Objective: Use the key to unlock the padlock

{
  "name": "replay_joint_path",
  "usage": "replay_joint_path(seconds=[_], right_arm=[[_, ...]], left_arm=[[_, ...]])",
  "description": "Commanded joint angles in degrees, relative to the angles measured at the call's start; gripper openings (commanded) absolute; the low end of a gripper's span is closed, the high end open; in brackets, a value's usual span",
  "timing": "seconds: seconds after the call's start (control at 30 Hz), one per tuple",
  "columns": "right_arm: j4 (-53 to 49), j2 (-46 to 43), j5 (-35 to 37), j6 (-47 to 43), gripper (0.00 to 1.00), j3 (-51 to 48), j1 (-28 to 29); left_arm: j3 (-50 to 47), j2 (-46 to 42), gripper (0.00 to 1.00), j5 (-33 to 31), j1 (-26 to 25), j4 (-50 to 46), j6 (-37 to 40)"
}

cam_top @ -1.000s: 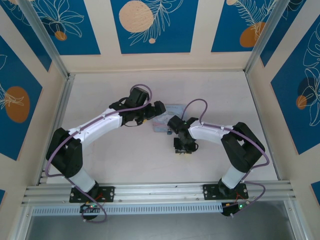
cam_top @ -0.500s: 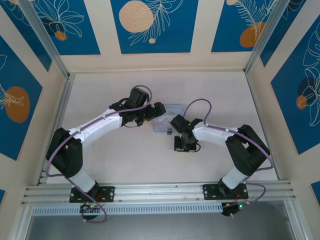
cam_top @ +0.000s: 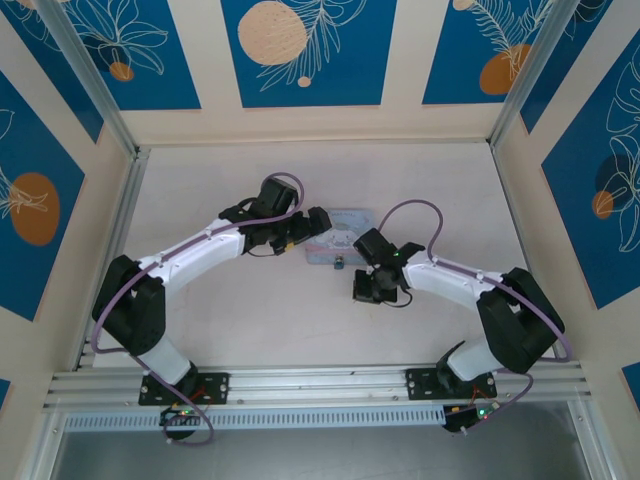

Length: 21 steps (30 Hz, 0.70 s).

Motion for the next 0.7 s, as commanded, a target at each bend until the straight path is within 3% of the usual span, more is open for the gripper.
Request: replay_joint_path(seconds=[0.0,0.37,0.67], right_arm=[[0.2,-2.3,-2.73,1.79,0.0,-1.63,-0.57],[1.88,-8.16,-7.09,4.42,0.0,-3.64,-3.01],[0.09,-10.12,-8.75,4.5,0.0,0.96,-4.1]], left_arm=[[-0.34,-1.11,1.0,1.85,0.5,0.7,-0.39],[-1.36,0.23,1.0,5.29,-0.5,1.11,-3.88],[-4.1,1.84,1.0,11.12,-1.26,5.96,-17.78]])
